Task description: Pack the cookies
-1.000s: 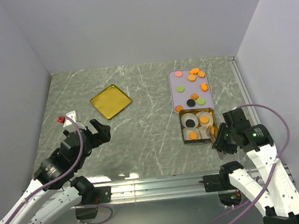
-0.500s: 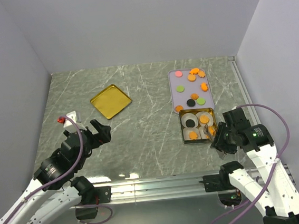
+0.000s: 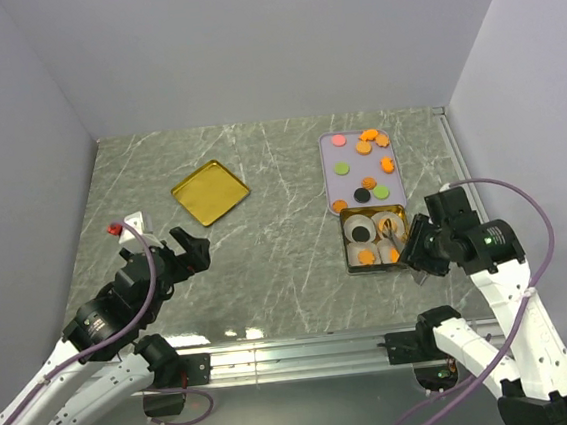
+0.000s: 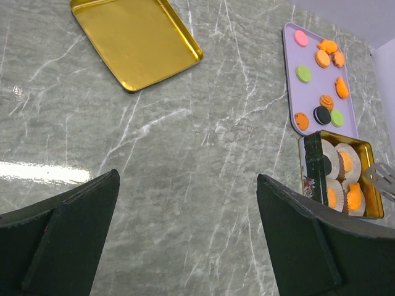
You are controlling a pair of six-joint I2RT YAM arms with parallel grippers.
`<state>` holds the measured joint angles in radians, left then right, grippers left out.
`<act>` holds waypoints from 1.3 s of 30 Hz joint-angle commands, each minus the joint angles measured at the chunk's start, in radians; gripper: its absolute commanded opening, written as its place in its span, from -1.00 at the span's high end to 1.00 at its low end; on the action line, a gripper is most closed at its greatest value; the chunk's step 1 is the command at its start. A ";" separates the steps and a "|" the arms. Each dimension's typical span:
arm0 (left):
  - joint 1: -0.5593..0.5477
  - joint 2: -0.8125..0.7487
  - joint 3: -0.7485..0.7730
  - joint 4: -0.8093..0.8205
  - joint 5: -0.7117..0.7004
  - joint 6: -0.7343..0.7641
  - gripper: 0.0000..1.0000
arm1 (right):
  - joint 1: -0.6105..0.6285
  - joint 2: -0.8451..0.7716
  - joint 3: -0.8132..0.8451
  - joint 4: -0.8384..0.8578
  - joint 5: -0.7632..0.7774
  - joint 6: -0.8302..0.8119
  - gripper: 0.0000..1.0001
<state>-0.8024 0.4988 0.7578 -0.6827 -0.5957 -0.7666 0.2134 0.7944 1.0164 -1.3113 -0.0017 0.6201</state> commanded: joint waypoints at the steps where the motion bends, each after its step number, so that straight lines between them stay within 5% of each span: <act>1: -0.006 -0.014 0.043 -0.003 -0.023 -0.011 -0.99 | -0.005 0.041 0.063 0.053 -0.033 -0.013 -0.01; 10: -0.009 -0.016 0.040 -0.002 -0.019 -0.008 -0.99 | 0.023 0.210 0.157 0.191 -0.093 -0.013 -0.01; 18: -0.020 -0.017 0.037 0.005 -0.015 -0.005 -0.99 | 0.248 0.468 0.323 0.306 -0.047 0.081 -0.01; 24: -0.021 -0.009 0.035 0.000 -0.021 -0.010 -0.99 | 0.285 0.712 0.424 0.420 -0.038 0.107 0.02; 39: -0.054 0.003 0.026 -0.001 -0.053 -0.020 -0.99 | 0.343 1.198 0.783 0.415 0.025 0.072 0.04</act>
<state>-0.8478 0.4904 0.7578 -0.6979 -0.6109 -0.7731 0.5468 1.9625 1.7447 -0.9058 -0.0002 0.6968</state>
